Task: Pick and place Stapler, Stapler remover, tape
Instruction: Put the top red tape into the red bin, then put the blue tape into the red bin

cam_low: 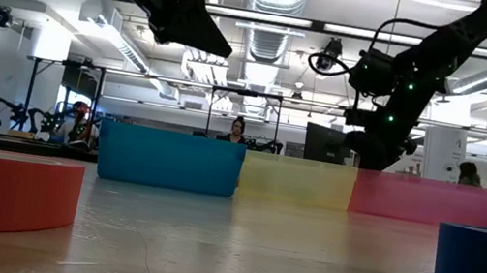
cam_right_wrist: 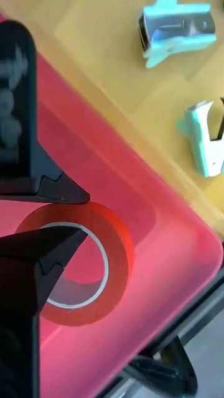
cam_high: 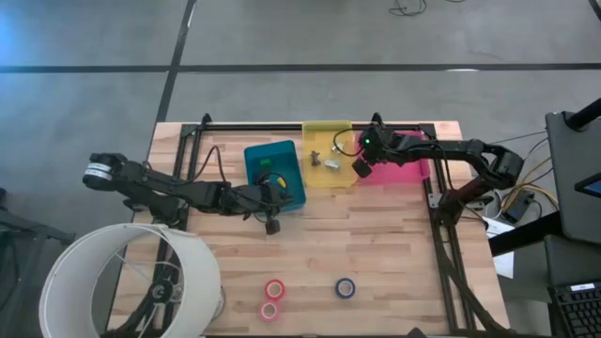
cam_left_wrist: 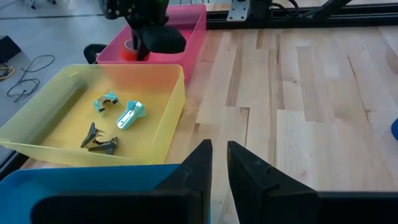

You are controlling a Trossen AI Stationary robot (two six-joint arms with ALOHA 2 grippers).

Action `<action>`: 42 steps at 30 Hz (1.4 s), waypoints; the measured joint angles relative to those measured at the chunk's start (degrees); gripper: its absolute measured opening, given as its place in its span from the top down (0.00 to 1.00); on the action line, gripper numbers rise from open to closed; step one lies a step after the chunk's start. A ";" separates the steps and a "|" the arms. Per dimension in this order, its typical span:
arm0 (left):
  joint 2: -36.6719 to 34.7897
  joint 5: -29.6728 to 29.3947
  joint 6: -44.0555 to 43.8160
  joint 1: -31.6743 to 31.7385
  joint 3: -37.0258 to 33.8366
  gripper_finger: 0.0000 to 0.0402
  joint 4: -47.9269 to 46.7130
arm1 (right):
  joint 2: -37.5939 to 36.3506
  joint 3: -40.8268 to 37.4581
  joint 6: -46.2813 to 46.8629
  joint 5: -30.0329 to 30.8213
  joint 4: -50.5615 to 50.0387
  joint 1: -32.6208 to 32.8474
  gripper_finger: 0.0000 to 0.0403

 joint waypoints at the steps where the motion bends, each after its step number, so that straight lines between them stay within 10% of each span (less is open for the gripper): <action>1: 0.00 0.00 0.00 0.02 0.00 0.87 0.00 | 0.00 0.00 -0.68 0.02 0.09 -0.11 0.88; 18: 0.00 0.00 -1.01 0.02 0.00 0.87 0.04 | 0.13 0.00 -1.30 0.16 0.09 -0.23 0.87; 42: 0.00 0.00 -0.80 0.00 0.00 0.87 0.02 | -1.10 1.43 0.67 0.39 0.25 3.23 0.56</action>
